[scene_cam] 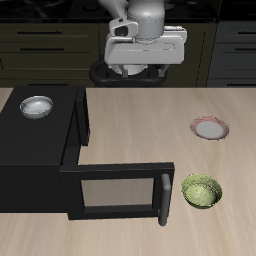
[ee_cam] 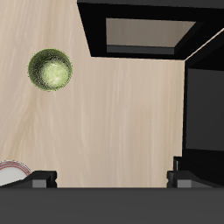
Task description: Place the green bowl on the plate
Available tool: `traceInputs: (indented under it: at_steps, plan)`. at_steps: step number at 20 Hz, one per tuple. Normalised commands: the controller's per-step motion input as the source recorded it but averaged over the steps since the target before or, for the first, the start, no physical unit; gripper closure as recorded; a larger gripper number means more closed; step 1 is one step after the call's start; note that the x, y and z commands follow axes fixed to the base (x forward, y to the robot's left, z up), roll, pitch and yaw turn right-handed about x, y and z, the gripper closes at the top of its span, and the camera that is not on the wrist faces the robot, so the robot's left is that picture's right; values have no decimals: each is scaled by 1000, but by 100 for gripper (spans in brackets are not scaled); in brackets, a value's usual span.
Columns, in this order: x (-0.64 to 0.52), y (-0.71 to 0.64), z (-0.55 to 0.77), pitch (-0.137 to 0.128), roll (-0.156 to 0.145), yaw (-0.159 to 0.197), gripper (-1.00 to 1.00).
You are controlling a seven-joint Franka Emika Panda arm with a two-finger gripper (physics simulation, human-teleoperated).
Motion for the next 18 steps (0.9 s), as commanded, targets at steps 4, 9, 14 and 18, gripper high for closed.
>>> traceInputs:
  at_steps: [4,9,14,18]
  plan:
    - [429,104,85,9,34,-10,-100]
    - [361,85,16,22,20,-30,-100]
    - [276,104,36,15,3,-27,-100]
    - [234,262,104,-9,48,-3,-100]
